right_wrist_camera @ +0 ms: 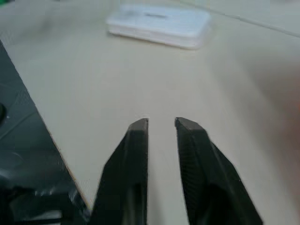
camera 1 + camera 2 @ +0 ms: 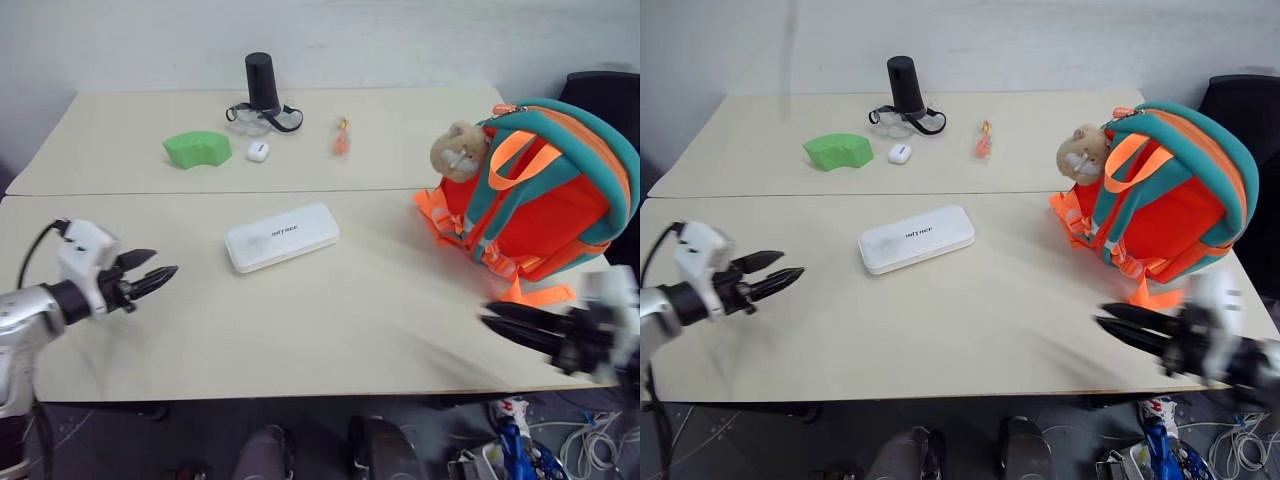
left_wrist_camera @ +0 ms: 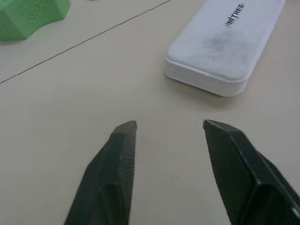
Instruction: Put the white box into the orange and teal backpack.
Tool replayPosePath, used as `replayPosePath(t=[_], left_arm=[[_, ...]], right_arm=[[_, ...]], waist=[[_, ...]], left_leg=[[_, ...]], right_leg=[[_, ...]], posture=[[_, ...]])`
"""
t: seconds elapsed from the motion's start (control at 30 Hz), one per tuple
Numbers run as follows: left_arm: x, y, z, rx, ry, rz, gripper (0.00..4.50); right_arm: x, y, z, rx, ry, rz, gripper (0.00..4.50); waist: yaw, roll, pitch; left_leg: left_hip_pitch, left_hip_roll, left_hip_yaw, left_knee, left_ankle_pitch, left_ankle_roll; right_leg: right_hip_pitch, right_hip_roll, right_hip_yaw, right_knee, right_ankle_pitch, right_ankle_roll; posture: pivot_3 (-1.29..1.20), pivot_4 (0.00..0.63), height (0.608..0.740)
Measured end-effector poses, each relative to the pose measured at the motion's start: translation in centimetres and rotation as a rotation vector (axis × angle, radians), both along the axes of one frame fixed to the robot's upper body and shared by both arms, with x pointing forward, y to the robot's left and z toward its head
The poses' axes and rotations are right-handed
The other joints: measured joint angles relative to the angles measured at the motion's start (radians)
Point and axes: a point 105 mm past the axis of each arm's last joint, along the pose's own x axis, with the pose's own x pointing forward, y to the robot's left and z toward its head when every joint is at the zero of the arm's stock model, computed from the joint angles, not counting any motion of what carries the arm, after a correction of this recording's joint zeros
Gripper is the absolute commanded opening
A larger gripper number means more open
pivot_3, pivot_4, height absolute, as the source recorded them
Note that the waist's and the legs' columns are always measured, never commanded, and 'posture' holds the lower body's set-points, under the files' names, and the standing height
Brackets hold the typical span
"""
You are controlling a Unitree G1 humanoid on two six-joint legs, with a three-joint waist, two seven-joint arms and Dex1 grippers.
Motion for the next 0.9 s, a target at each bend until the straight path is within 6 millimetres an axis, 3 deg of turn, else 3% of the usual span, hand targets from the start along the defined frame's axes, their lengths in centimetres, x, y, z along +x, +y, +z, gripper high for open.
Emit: replayPosePath(t=[0.13,0.17,0.33,0.6,0.7,0.9], left_arm=[[1.6,-1.3,-1.2,-0.033,-0.016,0.069,0.13],[2.0,-1.5,-1.3,-0.038,-0.016,0.086,0.06],[3.2,-2.3,-1.7,-0.041,-0.001,0.135,0.06],[4.8,-4.5,-2.3,-0.031,0.016,0.095,0.06],[5.5,-4.5,-2.6,-0.015,0.023,0.09,0.06],[6.2,-4.8,-2.7,-0.003,0.017,0.057,0.06]], right_arm=[[3.9,4.2,0.2,0.045,-0.059,-0.039,0.0],[4.6,5.2,0.5,0.052,-0.073,-0.035,0.0],[8.6,8.7,0.5,0.019,-0.104,-0.053,0.0],[16.5,9.6,-0.2,-0.083,-0.127,-0.222,0.0],[18.4,10.5,-0.8,-0.109,-0.124,-0.234,0.0],[20.0,11.7,-1.8,-0.142,-0.115,-0.231,0.0]], waist=[[0.001,0.0,0.0],[0.002,0.0,0.0],[-0.002,-0.001,0.0],[-0.019,-0.001,0.0],[-0.028,-0.001,0.0],[-0.037,-0.001,0.0]], left_leg=[[-0.001,-0.001,0.0,0.001,0.003,-0.003],[-0.002,-0.001,0.0,0.002,0.005,0.001],[-0.003,-0.001,0.0,0.003,0.005,0.003],[-0.004,-0.001,0.001,0.006,0.006,0.004],[-0.004,-0.001,0.001,0.006,0.006,0.004],[-0.005,0.0,0.002,0.005,0.007,0.004]], right_leg=[[-0.001,0.0,-0.001,0.003,0.0,0.0],[-0.001,0.0,-0.001,0.003,0.0,0.0],[-0.002,0.0,-0.002,0.002,0.0,0.0],[-0.002,0.001,-0.002,0.006,0.0,0.0],[-0.002,0.001,-0.002,0.008,0.0,0.0],[-0.002,0.001,-0.002,0.007,0.0,0.001]], posture=[[0.0,0.15,0.74],[0.0,0.15,0.74],[0.0,0.15,0.74],[0.0,0.15,0.74],[0.0,0.15,0.74],[0.0,0.15,0.74]])
